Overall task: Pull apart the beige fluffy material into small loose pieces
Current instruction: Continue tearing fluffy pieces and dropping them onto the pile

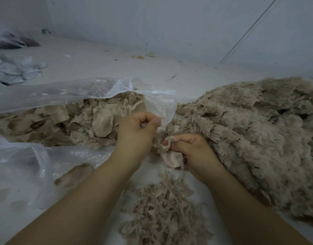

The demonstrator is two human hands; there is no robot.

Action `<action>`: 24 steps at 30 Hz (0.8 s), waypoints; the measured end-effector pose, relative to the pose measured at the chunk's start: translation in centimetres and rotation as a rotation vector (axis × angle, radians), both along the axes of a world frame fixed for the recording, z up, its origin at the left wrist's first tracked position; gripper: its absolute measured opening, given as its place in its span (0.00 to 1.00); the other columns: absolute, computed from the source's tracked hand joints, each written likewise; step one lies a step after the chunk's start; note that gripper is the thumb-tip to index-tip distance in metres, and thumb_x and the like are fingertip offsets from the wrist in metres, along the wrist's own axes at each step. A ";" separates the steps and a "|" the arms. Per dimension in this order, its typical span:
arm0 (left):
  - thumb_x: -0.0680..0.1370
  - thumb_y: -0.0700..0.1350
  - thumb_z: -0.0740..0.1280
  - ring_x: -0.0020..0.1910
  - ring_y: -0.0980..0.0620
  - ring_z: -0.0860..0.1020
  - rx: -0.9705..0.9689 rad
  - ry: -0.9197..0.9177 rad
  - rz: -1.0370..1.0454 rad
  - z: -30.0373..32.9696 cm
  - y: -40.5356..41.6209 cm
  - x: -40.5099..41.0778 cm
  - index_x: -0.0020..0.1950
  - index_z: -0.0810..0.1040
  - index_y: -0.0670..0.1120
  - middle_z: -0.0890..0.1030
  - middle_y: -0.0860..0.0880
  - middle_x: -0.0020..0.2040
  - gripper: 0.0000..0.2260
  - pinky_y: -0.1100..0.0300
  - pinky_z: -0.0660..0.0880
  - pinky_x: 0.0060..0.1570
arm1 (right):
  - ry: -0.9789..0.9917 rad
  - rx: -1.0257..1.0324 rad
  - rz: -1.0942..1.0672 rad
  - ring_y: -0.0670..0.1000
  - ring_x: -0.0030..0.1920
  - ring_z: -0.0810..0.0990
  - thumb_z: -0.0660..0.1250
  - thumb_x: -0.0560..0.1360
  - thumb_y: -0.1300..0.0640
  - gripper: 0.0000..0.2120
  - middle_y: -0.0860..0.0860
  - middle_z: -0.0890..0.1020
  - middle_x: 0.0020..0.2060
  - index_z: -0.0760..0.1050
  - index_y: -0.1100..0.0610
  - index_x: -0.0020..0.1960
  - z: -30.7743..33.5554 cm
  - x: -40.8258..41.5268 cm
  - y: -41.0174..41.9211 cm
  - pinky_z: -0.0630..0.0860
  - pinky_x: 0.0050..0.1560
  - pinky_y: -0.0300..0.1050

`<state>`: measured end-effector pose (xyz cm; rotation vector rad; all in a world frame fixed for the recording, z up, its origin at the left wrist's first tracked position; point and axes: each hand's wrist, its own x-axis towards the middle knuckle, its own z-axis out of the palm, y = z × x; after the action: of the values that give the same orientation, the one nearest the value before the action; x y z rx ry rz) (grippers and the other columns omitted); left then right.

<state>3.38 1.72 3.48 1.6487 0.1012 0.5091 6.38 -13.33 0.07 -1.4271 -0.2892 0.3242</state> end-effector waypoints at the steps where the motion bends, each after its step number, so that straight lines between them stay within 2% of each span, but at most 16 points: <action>1: 0.78 0.40 0.69 0.23 0.57 0.64 -0.071 0.003 0.007 0.1 0.4 0.0 0.31 0.80 0.52 0.70 0.56 0.23 0.16 0.63 0.64 0.26 | 0.014 0.009 -0.005 0.63 0.41 0.71 0.68 0.70 0.60 0.08 0.78 0.75 0.41 0.85 0.59 0.44 0.0 0.1 0.0 0.67 0.43 0.60; 2: 0.77 0.40 0.70 0.23 0.57 0.64 -0.104 0.001 -0.052 0.2 0.9 0.0 0.30 0.80 0.52 0.69 0.56 0.23 0.15 0.63 0.63 0.27 | 0.022 0.031 -0.008 0.63 0.39 0.71 0.67 0.71 0.61 0.08 0.74 0.76 0.40 0.85 0.60 0.43 0.0 0.2 0.0 0.68 0.43 0.58; 4: 0.71 0.43 0.75 0.24 0.54 0.68 -0.029 0.011 -0.394 0.6 2.0 -0.5 0.30 0.81 0.50 0.74 0.53 0.25 0.10 0.63 0.66 0.27 | 0.029 0.113 -0.010 0.59 0.32 0.75 0.65 0.72 0.62 0.08 0.64 0.80 0.35 0.84 0.60 0.40 -0.2 0.4 -0.1 0.74 0.38 0.49; 6: 0.69 0.49 0.77 0.27 0.44 0.71 0.240 0.136 -0.811 1.1 2.9 -1.3 0.32 0.83 0.47 0.79 0.43 0.30 0.09 0.55 0.68 0.29 | 0.036 0.182 -0.010 0.51 0.28 0.78 0.64 0.76 0.63 0.11 0.56 0.81 0.30 0.81 0.61 0.37 -0.2 0.5 -0.2 0.75 0.31 0.40; 7: 0.69 0.51 0.77 0.28 0.39 0.71 0.382 0.199 -0.929 1.0 3.1 -1.6 0.33 0.83 0.44 0.78 0.38 0.31 0.12 0.50 0.69 0.31 | 0.041 0.194 -0.018 0.50 0.28 0.78 0.64 0.77 0.63 0.10 0.55 0.81 0.30 0.79 0.63 0.38 -0.3 0.6 -0.2 0.74 0.30 0.39; 8: 0.68 0.53 0.78 0.28 0.37 0.70 0.449 0.241 -0.943 0.8 3.0 -1.6 0.33 0.81 0.42 0.77 0.37 0.30 0.15 0.48 0.68 0.31 | 0.041 0.193 -0.021 0.50 0.29 0.78 0.65 0.76 0.62 0.09 0.55 0.80 0.31 0.78 0.65 0.40 -0.3 0.7 -0.2 0.74 0.30 0.40; 10: 0.65 0.55 0.79 0.25 0.44 0.67 0.402 0.232 -0.717 0.6 2.3 -1.5 0.30 0.77 0.40 0.73 0.38 0.26 0.21 0.52 0.66 0.28 | 0.028 0.171 -0.015 0.51 0.30 0.77 0.66 0.75 0.60 0.09 0.57 0.80 0.32 0.78 0.65 0.41 -0.4 0.8 -0.2 0.74 0.30 0.41; 11: 0.64 0.55 0.79 0.25 0.48 0.66 0.348 0.175 -0.546 0.4 1.8 -1.3 0.29 0.74 0.41 0.70 0.43 0.25 0.22 0.55 0.65 0.27 | 0.017 0.156 -0.003 0.51 0.30 0.78 0.66 0.75 0.59 0.10 0.57 0.81 0.32 0.79 0.63 0.39 -0.5 0.8 -0.2 0.75 0.31 0.41; 13: 0.63 0.53 0.80 0.27 0.54 0.66 0.349 0.042 -0.251 0.1 1.2 -0.8 0.34 0.71 0.44 0.70 0.49 0.29 0.21 0.57 0.66 0.28 | -0.005 0.116 0.007 0.52 0.31 0.78 0.67 0.75 0.55 0.11 0.57 0.82 0.32 0.82 0.59 0.37 -0.6 0.7 -0.2 0.74 0.31 0.42; 14: 0.63 0.53 0.81 0.29 0.55 0.67 0.396 0.015 -0.193 0.0 1.0 -0.7 0.39 0.73 0.45 0.71 0.49 0.33 0.20 0.58 0.67 0.29 | -0.012 0.096 0.005 0.53 0.31 0.76 0.68 0.73 0.54 0.11 0.58 0.81 0.32 0.82 0.59 0.37 -0.6 0.7 -0.2 0.72 0.31 0.43; 16: 0.65 0.50 0.80 0.29 0.59 0.69 0.457 -0.020 -0.220 -0.2 0.9 -0.8 0.47 0.78 0.48 0.74 0.49 0.37 0.17 0.65 0.69 0.29 | -0.026 0.071 0.001 0.54 0.30 0.72 0.69 0.71 0.53 0.15 0.61 0.77 0.32 0.79 0.66 0.38 -0.6 0.6 -0.1 0.69 0.30 0.42; 18: 0.70 0.44 0.78 0.29 0.61 0.74 0.500 -0.104 -0.246 -0.2 0.5 -1.0 0.46 0.83 0.46 0.78 0.53 0.35 0.08 0.69 0.70 0.31 | -0.032 0.072 -0.001 0.54 0.30 0.68 0.71 0.70 0.52 0.22 0.62 0.73 0.33 0.72 0.74 0.41 -0.7 0.7 0.0 0.66 0.29 0.43; 19: 0.72 0.41 0.76 0.31 0.60 0.76 0.513 -0.139 -0.230 -0.2 0.4 -1.0 0.44 0.84 0.45 0.80 0.53 0.34 0.03 0.69 0.72 0.33 | -0.034 0.076 0.000 0.54 0.31 0.67 0.71 0.69 0.52 0.24 0.62 0.72 0.33 0.71 0.75 0.42 -0.7 0.7 0.0 0.65 0.30 0.45; 21: 0.75 0.37 0.72 0.31 0.60 0.77 0.449 -0.141 -0.145 -0.3 0.5 -0.8 0.40 0.84 0.45 0.81 0.53 0.32 0.05 0.67 0.73 0.33 | -0.053 0.076 0.021 0.53 0.29 0.67 0.72 0.68 0.52 0.22 0.59 0.72 0.29 0.74 0.72 0.40 -0.7 0.8 0.0 0.66 0.30 0.43; 24: 0.77 0.37 0.69 0.25 0.56 0.74 0.226 -0.028 -0.089 -0.6 0.8 -0.5 0.36 0.81 0.47 0.78 0.51 0.27 0.10 0.61 0.73 0.27 | -0.080 0.074 0.064 0.47 0.24 0.67 0.70 0.73 0.54 0.11 0.53 0.75 0.25 0.82 0.61 0.38 -0.5 0.5 0.0 0.66 0.26 0.37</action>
<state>2.84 2.49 2.86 1.8566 -0.0529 0.4891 6.87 -13.36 -0.42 -1.3618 -0.4083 0.3060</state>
